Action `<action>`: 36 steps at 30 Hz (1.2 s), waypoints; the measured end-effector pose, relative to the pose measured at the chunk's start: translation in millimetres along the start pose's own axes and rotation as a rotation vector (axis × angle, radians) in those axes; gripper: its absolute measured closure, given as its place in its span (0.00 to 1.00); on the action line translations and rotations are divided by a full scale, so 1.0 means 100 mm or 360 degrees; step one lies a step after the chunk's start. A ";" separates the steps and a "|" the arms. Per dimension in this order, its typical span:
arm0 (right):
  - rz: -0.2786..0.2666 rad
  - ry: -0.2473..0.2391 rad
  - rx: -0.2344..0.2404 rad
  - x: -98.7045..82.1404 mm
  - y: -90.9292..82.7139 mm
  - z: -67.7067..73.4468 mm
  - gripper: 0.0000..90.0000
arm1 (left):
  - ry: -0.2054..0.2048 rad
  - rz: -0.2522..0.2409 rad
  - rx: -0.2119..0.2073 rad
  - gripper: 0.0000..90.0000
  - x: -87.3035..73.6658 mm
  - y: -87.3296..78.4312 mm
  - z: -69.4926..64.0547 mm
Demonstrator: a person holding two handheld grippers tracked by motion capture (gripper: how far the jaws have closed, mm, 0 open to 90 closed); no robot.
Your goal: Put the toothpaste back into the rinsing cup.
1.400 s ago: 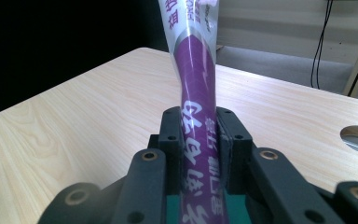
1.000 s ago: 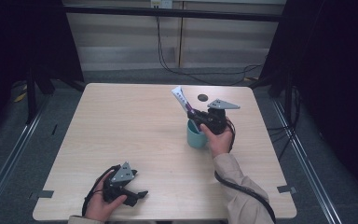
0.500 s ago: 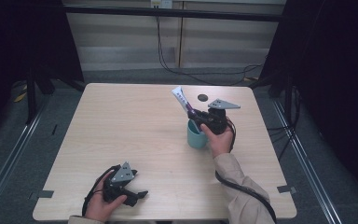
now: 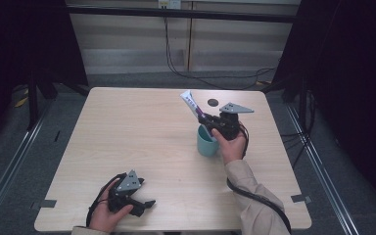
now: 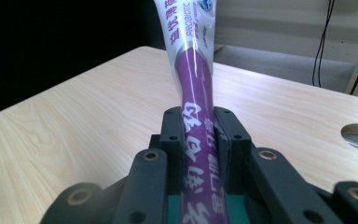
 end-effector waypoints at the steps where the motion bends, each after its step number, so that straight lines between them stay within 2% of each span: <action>1: -0.0011 0.0011 0.0005 0.02 -0.01 0.00 0.84 | -0.0002 -0.0001 -0.0001 0.17 0.00 0.00 0.00; 7: -0.0032 -0.0005 0.0054 0.14 -0.09 0.07 0.85 | -0.0001 0.0000 0.0000 0.17 0.00 0.00 0.00; 14: -0.0042 -0.0016 0.0171 0.20 -0.24 0.25 0.85 | -0.0003 0.0019 0.0023 0.18 -0.01 -0.01 0.01; 19: -0.0033 -0.0050 0.0235 0.19 -0.36 0.38 0.85 | -0.0070 0.0005 0.0049 0.21 0.00 -0.02 0.03; 20: -0.0030 -0.0057 0.0255 0.19 -0.39 0.40 0.85 | -0.0126 -0.0005 0.0025 0.21 0.02 -0.02 0.04; 22: -0.0033 -0.0063 0.0293 0.18 -0.44 0.45 0.85 | -0.0159 -0.0016 -0.0001 0.22 0.06 -0.03 0.08; 23: -0.0033 -0.0068 0.0304 0.17 -0.46 0.47 0.85 | -0.0172 -0.0041 -0.0017 0.21 0.10 -0.04 0.11; 24: -0.0031 -0.0070 0.0355 0.13 -0.50 0.52 0.85 | -0.0193 -0.0074 -0.0013 0.19 0.19 -0.07 0.16; 25: -0.0031 -0.0070 0.0355 0.13 -0.50 0.52 0.85 | -0.0204 -0.0088 -0.0010 0.19 0.23 -0.09 0.18; 28: -0.0016 -0.0077 0.0399 0.06 -0.52 0.58 0.85 | -0.0227 -0.0191 -0.0016 0.20 0.53 -0.15 0.28; 29: -0.0010 -0.0081 0.0414 0.03 -0.53 0.60 0.85 | -0.0223 -0.0208 -0.0010 0.22 0.62 -0.16 0.32; 31: 0.0018 -0.0101 0.0452 -0.04 -0.52 0.65 0.85 | -0.0216 -0.0215 -0.0007 0.35 0.78 -0.15 0.37; 35: 0.0040 -0.0113 0.0480 -0.12 -0.53 0.71 0.85 | -0.0332 -0.0295 -0.0030 0.48 1.03 -0.12 0.48; 36: 0.0038 -0.0111 0.0490 -0.14 -0.54 0.72 0.85 | -0.0346 -0.0302 -0.0012 0.48 1.07 -0.12 0.51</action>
Point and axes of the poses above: each handheld gripper's, and its own axes: y roughly forward along the jaws, x roughly out of its top, z roughly to its left, the point moved 6 cm from there along y, roughly forward along the jaws, and after that the axes turned 8 degrees about y, right-handed, at the moved point
